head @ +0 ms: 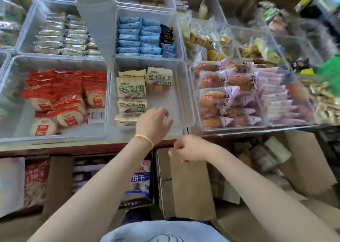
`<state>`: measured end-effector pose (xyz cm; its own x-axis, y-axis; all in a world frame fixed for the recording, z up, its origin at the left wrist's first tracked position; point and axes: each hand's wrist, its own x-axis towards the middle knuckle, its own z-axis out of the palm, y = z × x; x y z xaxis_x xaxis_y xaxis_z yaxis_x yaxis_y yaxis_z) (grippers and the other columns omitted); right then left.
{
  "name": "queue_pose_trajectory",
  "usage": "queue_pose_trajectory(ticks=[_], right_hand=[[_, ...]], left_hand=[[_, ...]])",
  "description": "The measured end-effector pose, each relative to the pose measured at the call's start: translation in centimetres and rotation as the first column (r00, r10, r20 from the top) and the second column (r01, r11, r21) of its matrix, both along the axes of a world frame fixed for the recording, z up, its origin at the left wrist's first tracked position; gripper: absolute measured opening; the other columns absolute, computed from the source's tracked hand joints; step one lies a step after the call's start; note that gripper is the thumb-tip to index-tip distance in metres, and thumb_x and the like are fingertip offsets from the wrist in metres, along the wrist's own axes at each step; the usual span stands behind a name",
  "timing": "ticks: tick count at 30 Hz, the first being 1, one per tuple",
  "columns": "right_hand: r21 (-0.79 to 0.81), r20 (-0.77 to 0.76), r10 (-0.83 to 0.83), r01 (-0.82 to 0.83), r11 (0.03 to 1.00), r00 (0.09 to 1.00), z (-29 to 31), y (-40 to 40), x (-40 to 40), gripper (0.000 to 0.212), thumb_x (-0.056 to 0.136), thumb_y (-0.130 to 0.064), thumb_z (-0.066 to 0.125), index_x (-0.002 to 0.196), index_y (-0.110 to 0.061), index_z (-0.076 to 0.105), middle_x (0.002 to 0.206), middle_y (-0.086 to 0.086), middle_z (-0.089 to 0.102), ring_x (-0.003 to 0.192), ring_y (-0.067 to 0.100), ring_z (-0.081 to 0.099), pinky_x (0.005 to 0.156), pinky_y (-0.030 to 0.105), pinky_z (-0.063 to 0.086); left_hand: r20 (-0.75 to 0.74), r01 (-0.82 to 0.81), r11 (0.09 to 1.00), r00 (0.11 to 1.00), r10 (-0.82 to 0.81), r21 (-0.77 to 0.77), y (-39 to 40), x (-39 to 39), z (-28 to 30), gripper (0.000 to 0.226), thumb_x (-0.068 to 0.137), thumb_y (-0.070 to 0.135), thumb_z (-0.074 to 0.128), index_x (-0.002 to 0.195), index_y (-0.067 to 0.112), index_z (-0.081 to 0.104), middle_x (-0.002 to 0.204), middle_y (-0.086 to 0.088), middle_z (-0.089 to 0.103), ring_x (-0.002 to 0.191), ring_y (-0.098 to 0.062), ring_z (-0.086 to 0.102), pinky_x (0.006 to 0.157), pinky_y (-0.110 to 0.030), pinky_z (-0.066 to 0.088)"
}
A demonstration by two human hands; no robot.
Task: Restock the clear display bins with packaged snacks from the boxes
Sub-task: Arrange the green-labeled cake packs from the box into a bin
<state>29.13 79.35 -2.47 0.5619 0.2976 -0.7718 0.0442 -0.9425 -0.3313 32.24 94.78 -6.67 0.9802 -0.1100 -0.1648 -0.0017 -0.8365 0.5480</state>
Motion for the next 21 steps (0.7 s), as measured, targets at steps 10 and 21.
queue_pose_trajectory(ticks=[10, 21], right_hand=[[-0.208, -0.133, -0.003, -0.025, 0.978, 0.991, -7.6, -17.0, -3.3, 0.024, 0.097, -0.032, 0.051, 0.08, -0.016, 0.054, 0.086, 0.007, 0.062, 0.076, 0.024, 0.061, 0.059, 0.03, 0.047], [-0.079, -0.136, -0.08, 0.069, 0.994, 0.987, -11.6, -24.5, -4.8, 0.02, 0.093, -0.031, 0.063, 0.104, -0.014, 0.061, 0.101, 0.005, 0.063, 0.072, 0.017, 0.059, 0.052, 0.025, 0.044]], left_hand=[[-0.391, 0.183, 0.974, 0.913, -0.119, 0.132, -16.5, -8.9, -2.6, 0.022, 0.092, 0.035, 0.054, 0.096, 0.017, 0.064, 0.104, -0.007, 0.066, 0.098, -0.031, 0.063, 0.075, -0.033, 0.047], [-0.325, 0.01, 0.975, 0.944, 0.064, 0.223, -20.4, -11.5, -5.7, 0.013, 0.089, 0.01, 0.051, 0.092, 0.016, 0.04, 0.108, -0.014, 0.052, 0.095, -0.038, 0.06, 0.079, -0.042, 0.051]])
